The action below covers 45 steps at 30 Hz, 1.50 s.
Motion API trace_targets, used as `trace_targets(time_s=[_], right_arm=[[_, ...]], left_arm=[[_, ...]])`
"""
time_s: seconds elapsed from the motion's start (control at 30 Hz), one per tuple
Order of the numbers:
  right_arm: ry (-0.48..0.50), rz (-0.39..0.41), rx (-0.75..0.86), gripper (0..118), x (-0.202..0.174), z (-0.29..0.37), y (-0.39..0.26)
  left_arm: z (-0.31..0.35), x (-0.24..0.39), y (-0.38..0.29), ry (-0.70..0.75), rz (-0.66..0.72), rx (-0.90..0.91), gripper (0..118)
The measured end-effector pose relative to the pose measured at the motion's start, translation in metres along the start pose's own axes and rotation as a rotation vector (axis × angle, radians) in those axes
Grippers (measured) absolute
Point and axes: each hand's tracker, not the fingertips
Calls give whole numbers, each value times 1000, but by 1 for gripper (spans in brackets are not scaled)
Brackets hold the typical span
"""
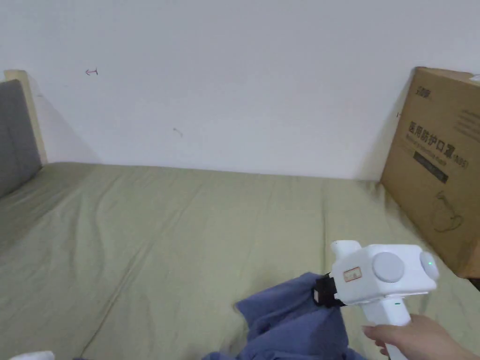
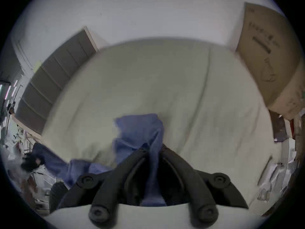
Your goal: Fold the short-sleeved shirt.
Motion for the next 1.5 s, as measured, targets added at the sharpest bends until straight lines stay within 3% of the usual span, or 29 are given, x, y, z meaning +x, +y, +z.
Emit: trace_targets(time_s=[0.1,0.17,0.33,0.57,1.17,1.37,1.5], right_arm=[[-12,-26,122,5,21,81,-2],[10,-86,192,5,35,127,-1],[14,-143,338,5,38,225,6],[-66,-97,474,5,31,287,59],[-238,-95,709,5,23,255,257],[-295,-61,722,5,29,193,263],[-272,-153,564,5,53,111,212]], left_arm=[[25,-4,36,19,-20,95,8],[43,0,62,10,-42,144,8],[84,35,120,-53,-99,255,8],[107,81,198,-79,-171,348,8],[11,83,364,-87,-34,483,8],[-53,73,366,-26,-10,447,8],[-115,53,328,27,45,269,8]])
